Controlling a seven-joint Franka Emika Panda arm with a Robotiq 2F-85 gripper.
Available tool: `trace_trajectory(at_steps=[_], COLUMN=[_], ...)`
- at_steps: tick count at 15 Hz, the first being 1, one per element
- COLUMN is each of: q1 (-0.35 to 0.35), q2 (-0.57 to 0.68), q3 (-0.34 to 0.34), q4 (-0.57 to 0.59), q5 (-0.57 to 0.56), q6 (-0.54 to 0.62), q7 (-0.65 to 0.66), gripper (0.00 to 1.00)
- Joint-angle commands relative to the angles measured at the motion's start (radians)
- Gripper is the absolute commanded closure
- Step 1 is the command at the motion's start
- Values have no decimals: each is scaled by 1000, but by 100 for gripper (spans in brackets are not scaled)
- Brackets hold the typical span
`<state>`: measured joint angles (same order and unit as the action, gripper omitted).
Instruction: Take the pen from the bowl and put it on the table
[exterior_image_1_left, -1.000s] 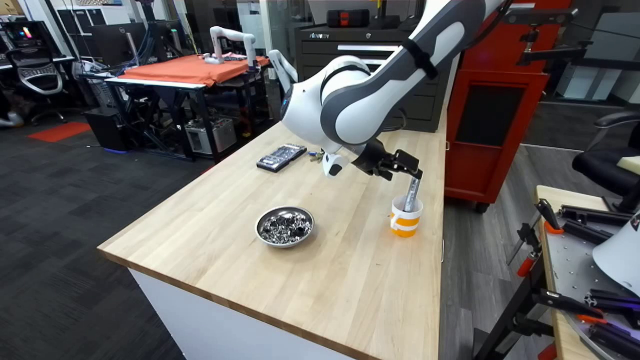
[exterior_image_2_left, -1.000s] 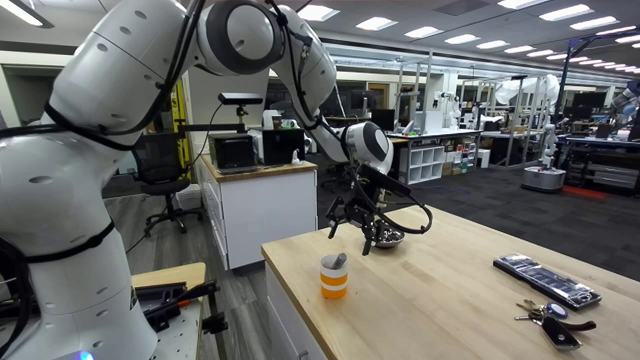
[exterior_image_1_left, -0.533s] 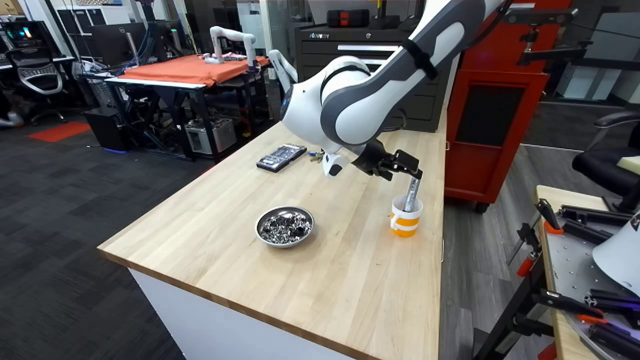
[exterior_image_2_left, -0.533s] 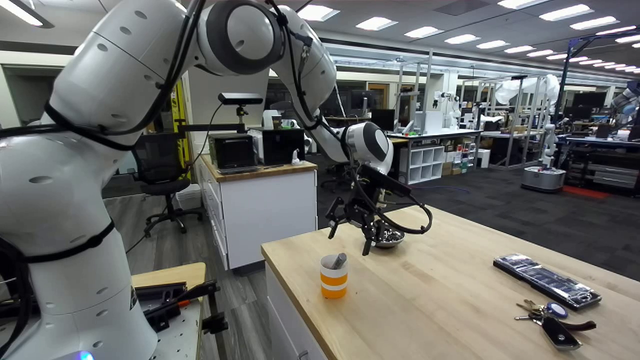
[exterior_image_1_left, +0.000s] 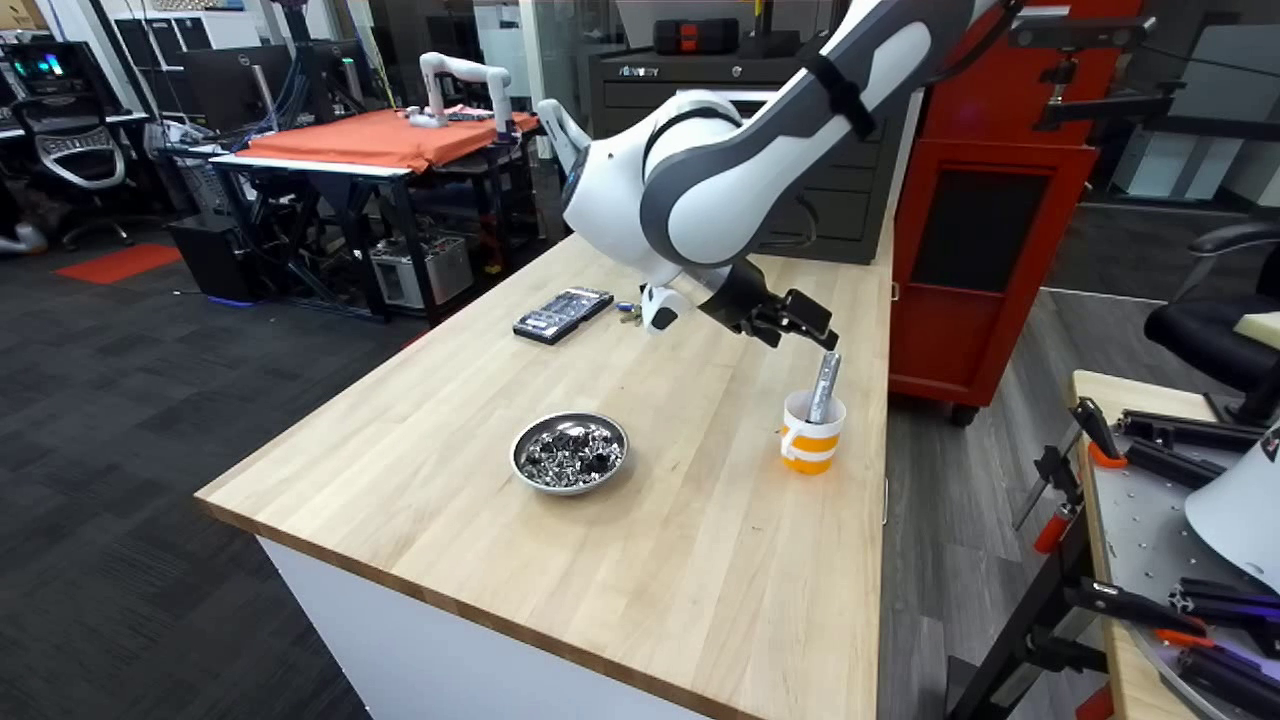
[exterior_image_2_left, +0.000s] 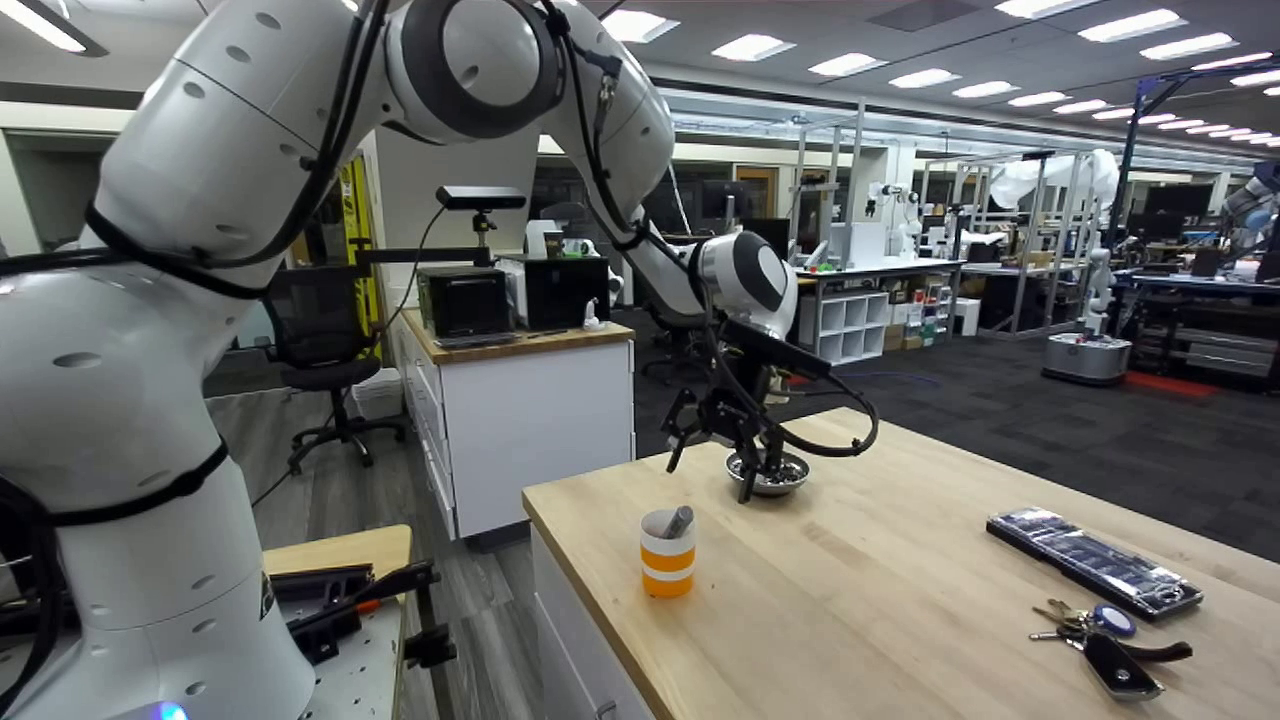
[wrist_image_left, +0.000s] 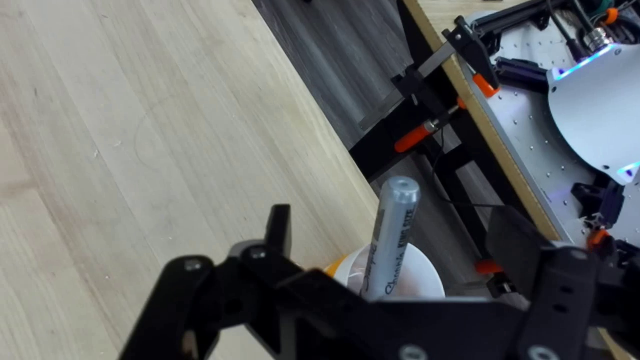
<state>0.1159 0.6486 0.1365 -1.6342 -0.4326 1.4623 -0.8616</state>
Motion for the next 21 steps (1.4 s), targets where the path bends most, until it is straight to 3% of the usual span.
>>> trace_trajectory(at_steps=[1, 9, 21], q1=[-38, -101, -98], q2=[-85, -237, -507], q3=[-2, -11, -43], q4=[-60, -230, -622], q5=[61, 200, 299], q6=[65, 266, 608], q7=[86, 253, 595], gripper=[0, 0, 0])
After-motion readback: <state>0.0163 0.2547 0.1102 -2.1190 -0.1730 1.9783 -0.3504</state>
